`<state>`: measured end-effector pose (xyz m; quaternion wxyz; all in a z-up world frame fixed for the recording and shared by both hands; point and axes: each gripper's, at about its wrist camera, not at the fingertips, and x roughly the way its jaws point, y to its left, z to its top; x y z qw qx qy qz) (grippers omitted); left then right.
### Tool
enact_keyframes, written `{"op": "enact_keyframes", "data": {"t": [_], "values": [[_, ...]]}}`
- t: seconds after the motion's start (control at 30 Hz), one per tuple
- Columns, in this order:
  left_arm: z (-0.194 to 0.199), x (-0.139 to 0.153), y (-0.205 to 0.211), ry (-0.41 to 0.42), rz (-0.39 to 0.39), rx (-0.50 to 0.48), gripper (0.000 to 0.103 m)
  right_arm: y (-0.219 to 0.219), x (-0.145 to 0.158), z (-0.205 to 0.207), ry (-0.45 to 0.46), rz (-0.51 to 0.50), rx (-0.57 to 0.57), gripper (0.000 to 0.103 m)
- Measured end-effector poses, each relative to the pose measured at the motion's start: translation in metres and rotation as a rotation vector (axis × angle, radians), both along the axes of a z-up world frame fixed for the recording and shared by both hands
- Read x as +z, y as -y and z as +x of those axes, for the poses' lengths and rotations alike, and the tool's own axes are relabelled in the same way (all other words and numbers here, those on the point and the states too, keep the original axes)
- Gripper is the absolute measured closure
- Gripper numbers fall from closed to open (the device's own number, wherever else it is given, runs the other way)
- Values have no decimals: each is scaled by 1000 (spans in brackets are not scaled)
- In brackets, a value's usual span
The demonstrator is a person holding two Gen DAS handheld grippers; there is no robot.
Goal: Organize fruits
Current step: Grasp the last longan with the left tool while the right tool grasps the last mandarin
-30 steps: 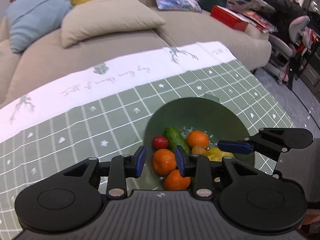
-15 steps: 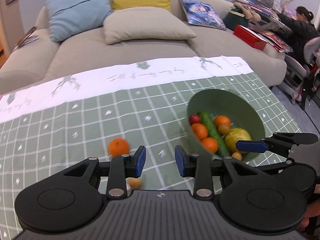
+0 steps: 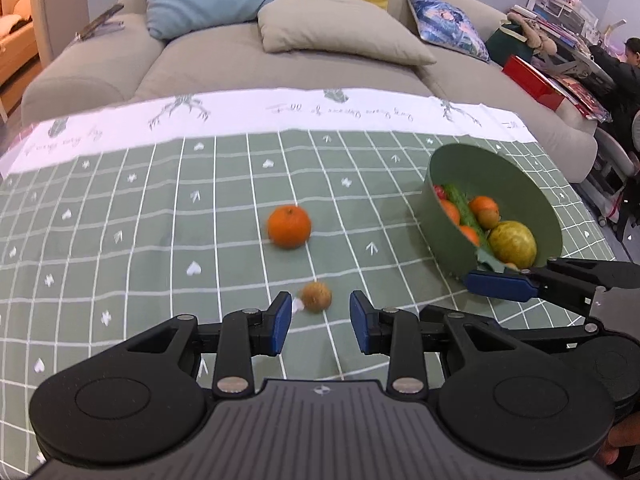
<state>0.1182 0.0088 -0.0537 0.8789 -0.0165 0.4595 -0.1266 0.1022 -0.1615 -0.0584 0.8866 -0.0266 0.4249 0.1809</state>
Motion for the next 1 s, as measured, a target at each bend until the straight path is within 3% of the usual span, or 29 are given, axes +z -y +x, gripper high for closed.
{"op": "enact_keyframes", "data": {"t": [0.23, 0.37, 0.7, 0.93, 1.0], "values": [[9, -19, -1, -41, -21, -1, 64, -10, -12, 14, -25, -22, 58, 74], [21, -32, 2, -75, -36, -7, 64, -14, -21, 27, -40, -42, 89, 77], [53, -69, 8, -166, -46, 20, 65, -20, -49, 52, -98, -64, 116, 78], [64, -78, 7, -191, -46, 22, 65, -22, -60, 60, -112, -56, 122, 78], [65, -78, 8, -195, -48, 12, 71, -22, -62, 62, -118, -52, 119, 78]]}}
